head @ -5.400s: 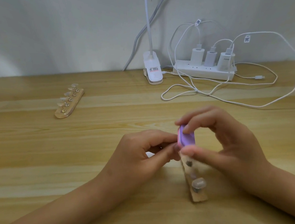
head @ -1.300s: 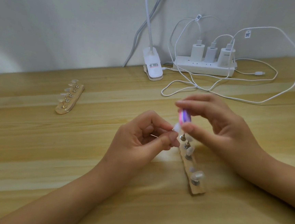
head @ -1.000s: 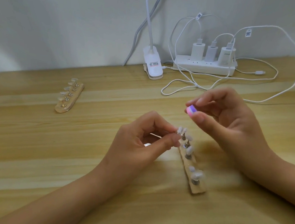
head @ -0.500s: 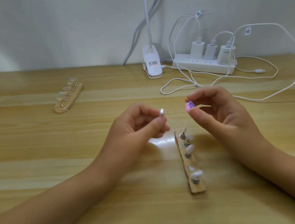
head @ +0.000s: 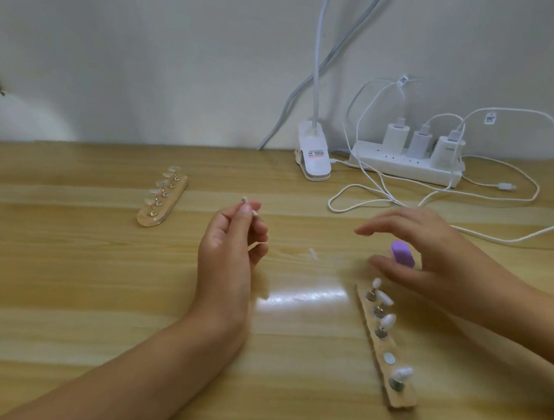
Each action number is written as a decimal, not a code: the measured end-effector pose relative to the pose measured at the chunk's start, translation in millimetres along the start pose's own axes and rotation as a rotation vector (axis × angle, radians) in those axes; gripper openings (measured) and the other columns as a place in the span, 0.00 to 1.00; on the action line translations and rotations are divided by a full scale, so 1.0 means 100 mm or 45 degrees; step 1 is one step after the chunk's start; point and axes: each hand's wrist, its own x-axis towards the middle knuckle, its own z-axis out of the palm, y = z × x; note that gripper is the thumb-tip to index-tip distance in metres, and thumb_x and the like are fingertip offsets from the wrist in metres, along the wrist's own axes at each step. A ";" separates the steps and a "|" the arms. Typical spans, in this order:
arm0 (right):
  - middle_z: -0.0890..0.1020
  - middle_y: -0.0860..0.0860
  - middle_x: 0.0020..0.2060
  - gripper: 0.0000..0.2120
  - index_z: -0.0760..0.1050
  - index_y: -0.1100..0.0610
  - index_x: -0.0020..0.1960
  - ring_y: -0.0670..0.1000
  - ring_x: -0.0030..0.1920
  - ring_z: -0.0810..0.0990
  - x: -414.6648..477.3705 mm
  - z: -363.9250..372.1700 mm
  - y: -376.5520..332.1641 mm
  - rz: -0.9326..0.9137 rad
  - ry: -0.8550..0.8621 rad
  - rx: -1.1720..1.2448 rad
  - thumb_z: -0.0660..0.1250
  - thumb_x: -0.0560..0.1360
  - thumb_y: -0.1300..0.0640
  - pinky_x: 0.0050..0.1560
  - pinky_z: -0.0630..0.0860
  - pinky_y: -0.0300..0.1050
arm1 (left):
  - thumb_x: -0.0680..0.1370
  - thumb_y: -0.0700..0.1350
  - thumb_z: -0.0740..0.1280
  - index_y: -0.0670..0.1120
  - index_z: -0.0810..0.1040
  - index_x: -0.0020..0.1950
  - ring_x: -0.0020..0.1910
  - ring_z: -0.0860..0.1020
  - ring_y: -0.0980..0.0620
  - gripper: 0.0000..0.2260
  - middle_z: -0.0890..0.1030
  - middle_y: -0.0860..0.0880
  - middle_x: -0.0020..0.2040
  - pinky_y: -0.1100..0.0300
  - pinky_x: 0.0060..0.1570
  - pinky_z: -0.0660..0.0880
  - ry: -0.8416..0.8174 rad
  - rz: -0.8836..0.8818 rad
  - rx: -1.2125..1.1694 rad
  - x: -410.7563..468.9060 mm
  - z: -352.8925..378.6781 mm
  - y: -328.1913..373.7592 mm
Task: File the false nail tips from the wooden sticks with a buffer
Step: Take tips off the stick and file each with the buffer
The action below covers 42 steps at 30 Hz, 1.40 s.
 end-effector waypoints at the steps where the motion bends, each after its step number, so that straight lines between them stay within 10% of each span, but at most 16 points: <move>1: 0.79 0.43 0.53 0.15 0.79 0.49 0.59 0.46 0.55 0.76 0.06 -0.01 -0.03 -0.027 -0.069 0.034 0.72 0.73 0.56 0.57 0.71 0.41 | 0.80 0.43 0.63 0.49 0.79 0.47 0.33 0.76 0.63 0.06 0.78 0.57 0.32 0.70 0.33 0.73 -0.017 -0.005 0.013 0.00 0.01 -0.01; 10: 0.76 0.42 0.47 0.14 0.81 0.49 0.59 0.42 0.46 0.78 0.63 0.24 -0.09 -0.034 -0.483 0.119 0.74 0.73 0.52 0.50 0.73 0.32 | 0.79 0.41 0.66 0.48 0.78 0.49 0.39 0.80 0.60 0.03 0.82 0.53 0.37 0.68 0.40 0.76 -0.173 -0.008 0.054 -0.02 0.02 -0.03; 20: 0.79 0.49 0.44 0.04 0.81 0.56 0.47 0.46 0.43 0.80 0.55 0.36 -0.03 -0.113 -0.163 0.271 0.75 0.72 0.59 0.48 0.78 0.45 | 0.77 0.39 0.68 0.45 0.79 0.48 0.41 0.82 0.57 0.02 0.84 0.49 0.38 0.68 0.43 0.77 -0.373 -0.013 0.066 -0.07 0.05 -0.03; 25: 0.86 0.52 0.45 0.16 0.82 0.57 0.49 0.51 0.49 0.85 0.48 0.04 -0.16 0.110 0.227 0.818 0.72 0.67 0.48 0.53 0.81 0.42 | 0.75 0.42 0.72 0.51 0.81 0.44 0.43 0.81 0.55 0.04 0.84 0.46 0.43 0.65 0.48 0.77 -0.569 0.012 0.297 -0.10 0.05 -0.05; 42: 0.83 0.48 0.41 0.11 0.82 0.59 0.49 0.42 0.43 0.84 0.40 -0.05 -0.38 -0.232 0.083 0.303 0.72 0.71 0.53 0.47 0.81 0.38 | 0.69 0.52 0.74 0.51 0.82 0.43 0.43 0.81 0.54 0.07 0.84 0.49 0.40 0.65 0.47 0.78 -0.566 0.047 0.369 -0.13 0.07 -0.02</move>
